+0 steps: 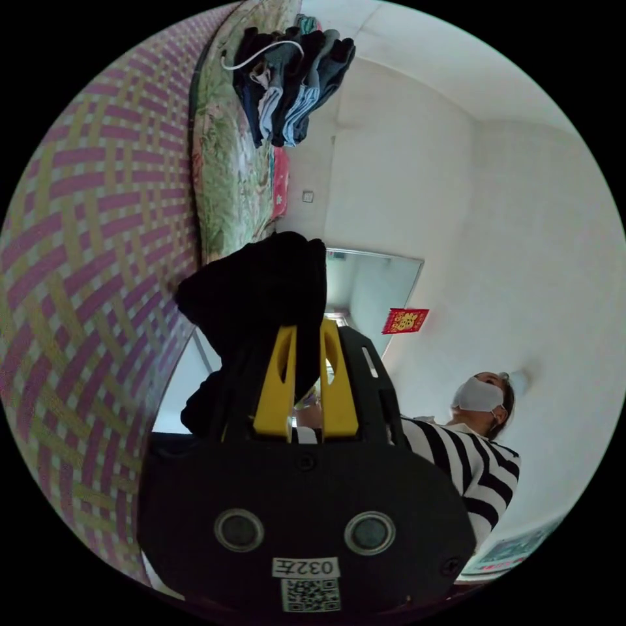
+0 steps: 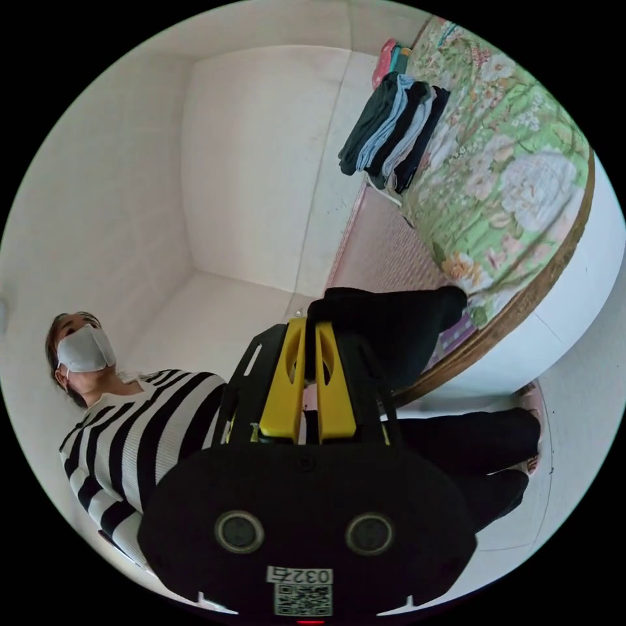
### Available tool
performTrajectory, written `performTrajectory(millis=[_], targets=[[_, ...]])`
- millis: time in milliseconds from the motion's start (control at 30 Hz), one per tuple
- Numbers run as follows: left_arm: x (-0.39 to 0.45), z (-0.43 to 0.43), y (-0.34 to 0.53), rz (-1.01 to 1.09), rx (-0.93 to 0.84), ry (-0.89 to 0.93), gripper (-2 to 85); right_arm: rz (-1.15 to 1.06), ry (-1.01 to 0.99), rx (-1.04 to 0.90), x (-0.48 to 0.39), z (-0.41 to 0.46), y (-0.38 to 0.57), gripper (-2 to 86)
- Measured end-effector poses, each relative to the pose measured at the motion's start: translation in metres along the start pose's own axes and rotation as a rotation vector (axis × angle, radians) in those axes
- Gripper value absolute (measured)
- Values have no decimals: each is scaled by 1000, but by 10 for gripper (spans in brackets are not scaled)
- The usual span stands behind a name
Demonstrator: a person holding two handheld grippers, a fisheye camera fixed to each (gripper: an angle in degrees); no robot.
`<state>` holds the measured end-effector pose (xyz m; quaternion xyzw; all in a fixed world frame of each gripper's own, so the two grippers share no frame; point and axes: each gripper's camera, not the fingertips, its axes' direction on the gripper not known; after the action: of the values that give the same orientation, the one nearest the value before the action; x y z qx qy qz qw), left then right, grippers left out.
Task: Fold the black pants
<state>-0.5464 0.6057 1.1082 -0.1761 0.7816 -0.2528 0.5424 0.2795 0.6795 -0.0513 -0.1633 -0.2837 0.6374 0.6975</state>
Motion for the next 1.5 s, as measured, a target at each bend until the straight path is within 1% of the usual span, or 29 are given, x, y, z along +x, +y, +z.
performTrajectory(millis=[67, 333, 500, 600, 700, 800, 833, 900, 967, 1033, 1133, 1200, 1267, 1300, 1367, 1400, 1433, 1467, 1500], targets=[[1, 8, -16, 31, -15, 22, 15, 11, 14, -7, 7, -3, -23, -6], [24, 29, -47, 110, 45, 141, 19, -7, 106, -100, -7, -15, -128, -6], [51, 43, -60, 116, 97, 192, 23, -57, 96, -159, -20, -20, -202, -7], [77, 58, -78, 178, 87, 227, 26, -108, 85, -201, -29, -26, -256, -7], [97, 74, -106, 145, 113, 234, 27, -126, 93, -227, -29, -36, -317, -6], [127, 92, -147, 111, 152, 202, 26, -161, 101, -264, -35, -42, -389, -6], [146, 101, -167, 85, 167, 214, 25, -187, 94, -284, -43, -43, -421, -6], [189, 116, -199, 134, 172, 232, 23, -250, 64, -296, -69, -47, -472, -6], [262, 138, -236, 261, 166, 246, 20, -383, -6, -292, -123, -58, -535, -6], [310, 150, -257, 314, 206, 269, 19, -448, -47, -266, -161, -74, -576, -6], [360, 164, -289, 313, 279, 283, 17, -484, -75, -233, -197, -102, -632, -6], [366, 167, -307, 261, 325, 242, 15, -460, -53, -229, -191, -117, -657, -6], [339, 163, -331, 124, 398, 127, 10, -339, 39, -258, -141, -126, -684, -5], [326, 161, -337, 72, 414, 98, 9, -291, 62, -274, -121, -127, -689, -5], [256, 152, -353, -198, 461, 21, 1, -66, 138, -314, -31, -130, -700, -4], [239, 150, -353, -263, 468, 13, -1, -25, 166, -316, -11, -131, -700, -4], [216, 152, -353, -311, 481, 61, -5, 32, 240, -338, 19, -130, -698, -3], [209, 157, -354, -273, 490, 160, -7, 41, 275, -352, 36, -130, -696, -3], [211, 160, -354, -255, 488, 173, -7, 38, 267, -352, 39, -130, -695, -3]])
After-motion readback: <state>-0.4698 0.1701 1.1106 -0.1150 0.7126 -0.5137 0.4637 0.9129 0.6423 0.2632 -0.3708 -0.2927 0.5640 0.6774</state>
